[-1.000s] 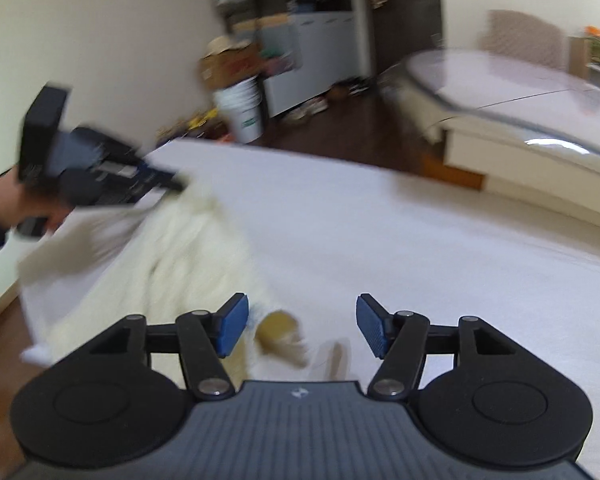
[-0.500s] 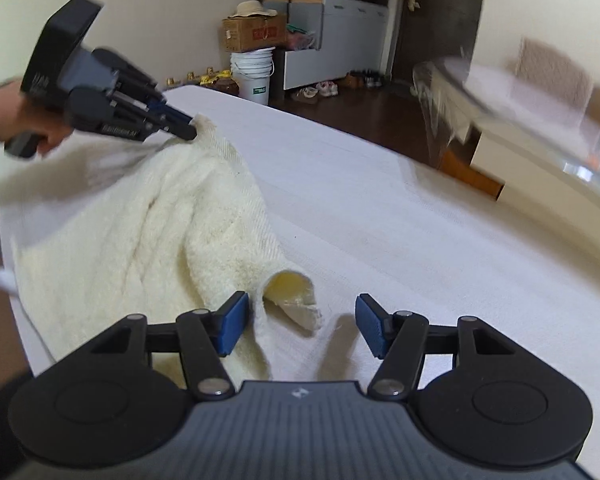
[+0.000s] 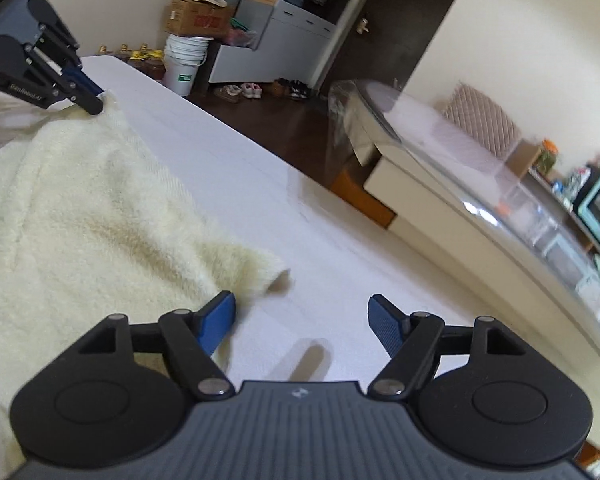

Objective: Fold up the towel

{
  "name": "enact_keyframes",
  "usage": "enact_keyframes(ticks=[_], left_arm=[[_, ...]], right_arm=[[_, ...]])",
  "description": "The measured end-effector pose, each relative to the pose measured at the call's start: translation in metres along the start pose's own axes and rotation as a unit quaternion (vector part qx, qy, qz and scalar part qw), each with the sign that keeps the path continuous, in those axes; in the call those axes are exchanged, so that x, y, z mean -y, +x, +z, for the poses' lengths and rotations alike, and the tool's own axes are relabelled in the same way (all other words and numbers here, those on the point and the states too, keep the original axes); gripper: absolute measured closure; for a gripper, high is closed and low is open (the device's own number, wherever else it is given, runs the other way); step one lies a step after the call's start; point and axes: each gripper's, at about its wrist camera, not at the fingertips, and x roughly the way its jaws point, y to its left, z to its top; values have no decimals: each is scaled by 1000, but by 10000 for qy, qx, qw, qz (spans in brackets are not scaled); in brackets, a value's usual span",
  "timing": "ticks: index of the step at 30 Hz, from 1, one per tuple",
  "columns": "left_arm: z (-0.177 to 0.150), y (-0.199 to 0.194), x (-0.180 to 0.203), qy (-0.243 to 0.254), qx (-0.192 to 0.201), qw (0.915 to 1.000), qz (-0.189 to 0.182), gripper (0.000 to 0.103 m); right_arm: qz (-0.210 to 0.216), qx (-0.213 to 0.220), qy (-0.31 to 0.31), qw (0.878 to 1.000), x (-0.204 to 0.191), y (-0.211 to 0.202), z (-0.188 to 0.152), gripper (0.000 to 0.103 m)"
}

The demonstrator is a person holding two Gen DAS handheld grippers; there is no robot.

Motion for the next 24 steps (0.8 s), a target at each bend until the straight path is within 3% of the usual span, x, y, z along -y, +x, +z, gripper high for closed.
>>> enact_keyframes(ticks=[7,10,14,18,24], left_arm=[[-4,4,-6,-134,-23,9999,-44,90],[2,8,-5,-109,-19,9999,12,90],[8,10,-7,-178,17,9998,-3,87],[5,-4,-12,-273,111,9995,-75,69],[-12,-42,-8,-312,181,9991,-233,69]], right_arm=[[191,-219,185,9994,3,-28,-16,30],[281,-107,326,9990,6,-30,-10,30],[229,205,496,9983,9,-18,9,30],[146,143,437,9988,9,12,26,29],[30,-23,359,9993,13,39,33,23]])
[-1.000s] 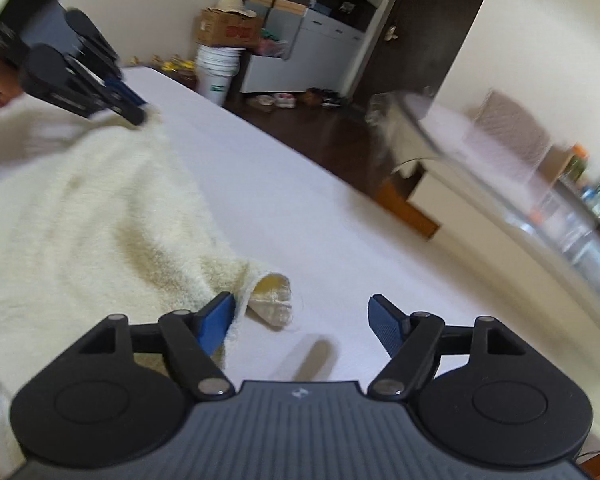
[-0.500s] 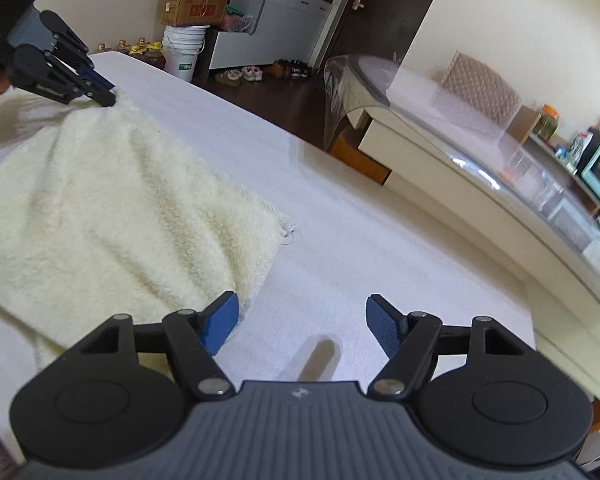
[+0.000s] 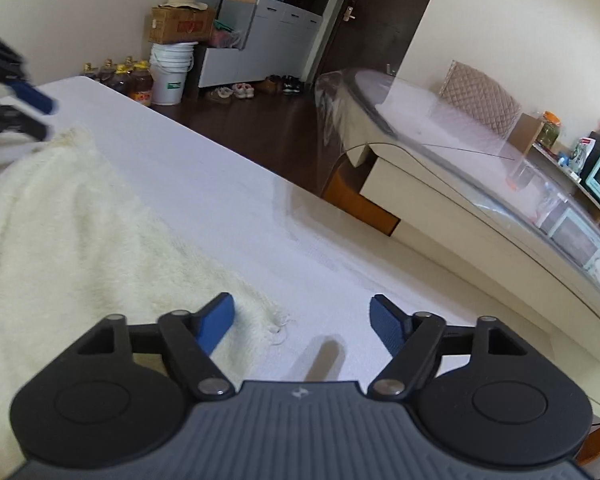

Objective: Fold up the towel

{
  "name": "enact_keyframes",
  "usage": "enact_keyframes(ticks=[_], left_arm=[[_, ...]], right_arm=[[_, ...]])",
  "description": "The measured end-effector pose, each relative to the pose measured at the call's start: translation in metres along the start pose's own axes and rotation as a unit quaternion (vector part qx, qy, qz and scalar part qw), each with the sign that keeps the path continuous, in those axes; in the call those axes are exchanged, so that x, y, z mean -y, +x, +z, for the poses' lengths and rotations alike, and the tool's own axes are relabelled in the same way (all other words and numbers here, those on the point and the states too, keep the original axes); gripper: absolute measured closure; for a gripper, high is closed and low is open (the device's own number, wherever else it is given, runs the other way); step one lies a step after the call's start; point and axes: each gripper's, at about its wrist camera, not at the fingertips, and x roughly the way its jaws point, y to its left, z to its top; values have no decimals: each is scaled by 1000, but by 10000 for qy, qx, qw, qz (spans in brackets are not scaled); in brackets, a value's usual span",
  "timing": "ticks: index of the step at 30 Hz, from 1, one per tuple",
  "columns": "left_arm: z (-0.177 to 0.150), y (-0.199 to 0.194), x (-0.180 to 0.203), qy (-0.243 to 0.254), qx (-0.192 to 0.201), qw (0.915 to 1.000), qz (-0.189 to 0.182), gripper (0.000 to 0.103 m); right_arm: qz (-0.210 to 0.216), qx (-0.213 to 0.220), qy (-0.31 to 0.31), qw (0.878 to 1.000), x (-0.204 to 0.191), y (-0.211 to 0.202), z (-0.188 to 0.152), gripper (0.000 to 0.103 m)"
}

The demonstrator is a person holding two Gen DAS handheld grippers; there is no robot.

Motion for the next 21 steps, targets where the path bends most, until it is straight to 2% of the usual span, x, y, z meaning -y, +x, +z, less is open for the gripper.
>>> enact_keyframes(ticks=[2,5,7,8,14,17,21], left_arm=[[-5,-14,8,-25,41,9999,-148,69],[-13,-38,32,-65,147,9983,-562,69],[-20,-49,57,124,123,9965,-822,69],[-22,-52,67,221,106,9956,-902,68],[-35,-50,90,439,-92,9931,-1085,69],[-39,-62,86,425,69,9906,-1296,68],[-46,-82,91,759,241,9844,-1569,68]], right_arm=[[-162,13,-35,9999,3,6,1,21],[-280,3,50,9996,11,14,2,15],[-321,-5,121,9994,15,15,4,18],[-281,22,214,9994,17,11,4,24],[647,594,794,9930,18,-59,-11,26],[1285,812,1008,9832,18,-99,-29,27],[1693,674,1223,9756,16,-134,-62,35]])
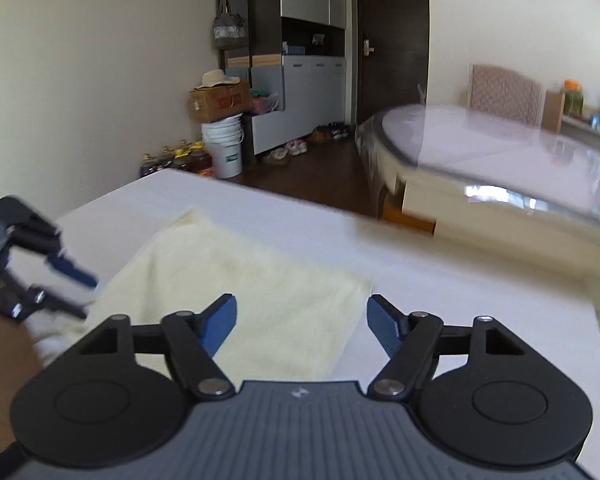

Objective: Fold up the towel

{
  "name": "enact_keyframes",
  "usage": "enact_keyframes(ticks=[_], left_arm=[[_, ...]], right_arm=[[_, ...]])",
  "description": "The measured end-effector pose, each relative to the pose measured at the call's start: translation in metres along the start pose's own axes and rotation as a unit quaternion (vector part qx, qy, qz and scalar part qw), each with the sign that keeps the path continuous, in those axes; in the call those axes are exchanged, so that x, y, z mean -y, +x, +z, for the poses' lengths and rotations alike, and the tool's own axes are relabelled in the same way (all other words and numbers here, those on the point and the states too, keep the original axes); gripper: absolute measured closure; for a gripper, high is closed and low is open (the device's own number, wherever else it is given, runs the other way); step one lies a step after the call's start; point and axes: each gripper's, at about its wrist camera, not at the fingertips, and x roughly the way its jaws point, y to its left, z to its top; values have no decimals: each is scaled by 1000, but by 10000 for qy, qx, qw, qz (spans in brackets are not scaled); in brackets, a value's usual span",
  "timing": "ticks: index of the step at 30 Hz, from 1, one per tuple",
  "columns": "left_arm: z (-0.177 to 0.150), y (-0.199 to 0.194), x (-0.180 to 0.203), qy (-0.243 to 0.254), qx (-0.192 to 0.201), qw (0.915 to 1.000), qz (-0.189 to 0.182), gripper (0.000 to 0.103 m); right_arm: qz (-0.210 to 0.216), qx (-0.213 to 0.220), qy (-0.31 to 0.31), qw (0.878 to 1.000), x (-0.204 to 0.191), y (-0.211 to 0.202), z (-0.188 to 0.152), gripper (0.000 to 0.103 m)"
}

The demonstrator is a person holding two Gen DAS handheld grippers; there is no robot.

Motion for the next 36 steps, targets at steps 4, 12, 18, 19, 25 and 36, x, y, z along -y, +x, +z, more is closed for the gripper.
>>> enact_keyframes(ticks=[4,12,18,19,25,36], left_arm=[[-5,-8,17,517,-10,9984,-227,68],[-1,2,31,1047,-139,9942,-191,67],[0,7,30,1089,-298,9936,-80,95],[-1,4,29,1076,-278,9938,-61,95],[-11,-13,26,946,-280,9951,87,95],[-29,-30,23,486,-326,9972,471,95]], right_arm=[[51,-118,207,9997,-3,-19,-26,35],[87,-190,540,9983,-5,-30,-57,40],[151,-179,631,9977,-2,-24,-60,41],[161,-202,662,9975,0,-23,-62,41],[386,-218,868,9952,6,-19,-72,60],[-178,-85,-2073,9781,-79,-47,-40,96]])
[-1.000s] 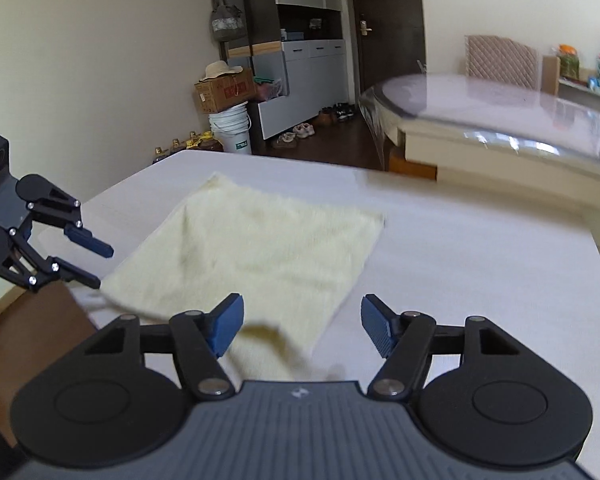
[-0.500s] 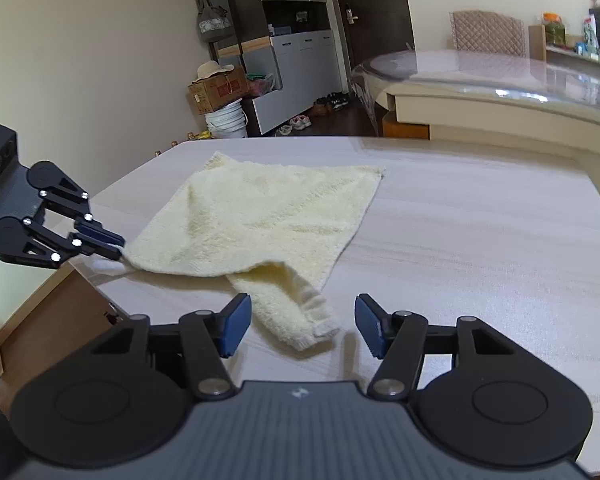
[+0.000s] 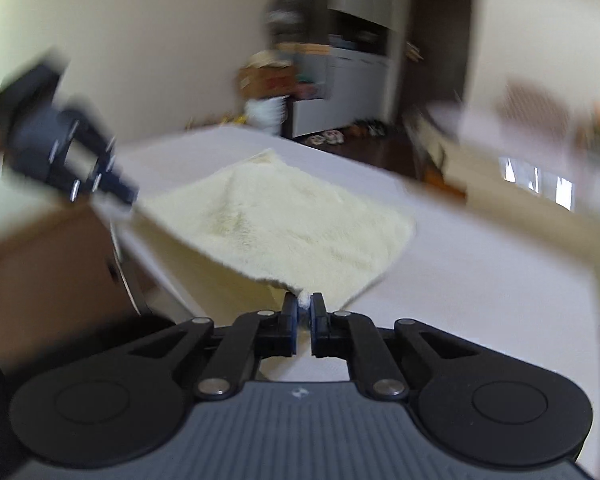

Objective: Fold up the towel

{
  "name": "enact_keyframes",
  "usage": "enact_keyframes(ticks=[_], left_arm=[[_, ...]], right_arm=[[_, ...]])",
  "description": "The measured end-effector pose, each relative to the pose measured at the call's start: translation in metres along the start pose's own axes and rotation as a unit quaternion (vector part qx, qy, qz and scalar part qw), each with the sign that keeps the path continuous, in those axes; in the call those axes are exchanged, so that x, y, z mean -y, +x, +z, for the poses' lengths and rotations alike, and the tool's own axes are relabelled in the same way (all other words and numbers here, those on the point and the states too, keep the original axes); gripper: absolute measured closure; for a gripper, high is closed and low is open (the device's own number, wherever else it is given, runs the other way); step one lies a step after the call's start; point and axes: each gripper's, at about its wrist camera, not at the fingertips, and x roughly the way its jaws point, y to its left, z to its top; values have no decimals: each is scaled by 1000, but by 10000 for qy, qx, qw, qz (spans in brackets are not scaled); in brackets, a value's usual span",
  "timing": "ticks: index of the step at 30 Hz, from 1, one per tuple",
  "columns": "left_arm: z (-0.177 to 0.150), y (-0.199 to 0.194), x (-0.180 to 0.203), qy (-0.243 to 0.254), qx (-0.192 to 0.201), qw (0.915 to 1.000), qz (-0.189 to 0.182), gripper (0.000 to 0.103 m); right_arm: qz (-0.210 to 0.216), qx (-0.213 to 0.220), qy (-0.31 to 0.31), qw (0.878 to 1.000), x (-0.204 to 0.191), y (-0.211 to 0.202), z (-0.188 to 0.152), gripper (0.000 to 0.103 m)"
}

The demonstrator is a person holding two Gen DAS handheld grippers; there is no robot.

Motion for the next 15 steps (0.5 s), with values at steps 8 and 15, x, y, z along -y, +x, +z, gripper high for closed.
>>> enact_keyframes(ticks=[8,15], left_arm=[[-16,-13,-2,-399,107,9990,182,95],[-32,-17,-3,-790,213,9964,239,95]], right_arm=[[-172,36,-2224,9748,-6,20,82,96],[245,-72,-3188,9475,-1,90,145,96]])
